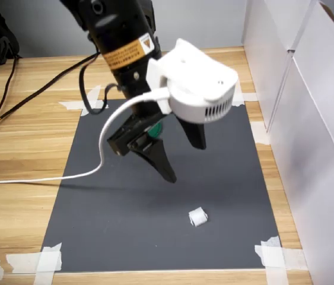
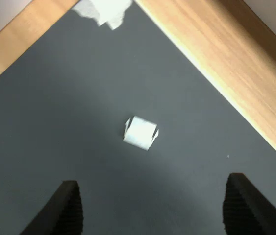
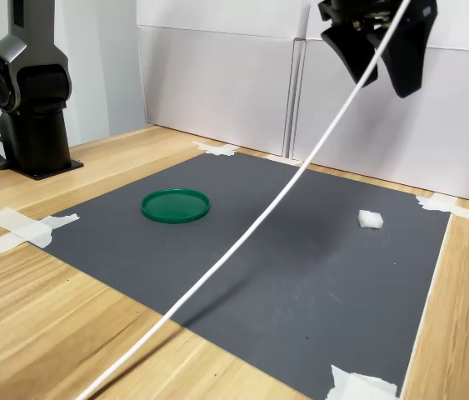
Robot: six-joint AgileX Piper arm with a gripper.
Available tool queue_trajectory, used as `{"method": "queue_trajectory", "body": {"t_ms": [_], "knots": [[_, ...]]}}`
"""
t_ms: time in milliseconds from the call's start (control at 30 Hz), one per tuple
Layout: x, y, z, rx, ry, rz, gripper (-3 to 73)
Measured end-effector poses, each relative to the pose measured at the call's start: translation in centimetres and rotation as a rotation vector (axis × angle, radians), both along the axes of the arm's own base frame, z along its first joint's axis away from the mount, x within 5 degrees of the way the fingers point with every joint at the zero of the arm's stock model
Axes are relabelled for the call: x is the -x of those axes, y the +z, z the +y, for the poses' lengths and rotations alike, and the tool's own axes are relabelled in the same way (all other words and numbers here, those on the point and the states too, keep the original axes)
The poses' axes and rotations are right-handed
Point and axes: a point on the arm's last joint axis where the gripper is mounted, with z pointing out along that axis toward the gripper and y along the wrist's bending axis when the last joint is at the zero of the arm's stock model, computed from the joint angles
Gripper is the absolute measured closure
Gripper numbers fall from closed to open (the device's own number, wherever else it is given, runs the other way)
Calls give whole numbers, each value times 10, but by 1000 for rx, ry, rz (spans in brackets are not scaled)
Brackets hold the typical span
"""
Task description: Grasp a white terminal and put it in the green lid.
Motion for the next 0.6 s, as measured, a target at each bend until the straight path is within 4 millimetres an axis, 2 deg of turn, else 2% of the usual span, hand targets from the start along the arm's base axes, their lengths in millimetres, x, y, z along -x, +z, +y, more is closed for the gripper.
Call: {"method": "queue_trajectory", "body": {"t_ms": [133, 333, 467, 600], "knots": [[-14, -26, 7, 49, -1, 61, -13], [-21, -67, 29, 161, 47, 145, -13], [-24, -82, 39, 180, 68, 166, -3], [-28, -94, 40, 195, 58, 177, 7]]}}
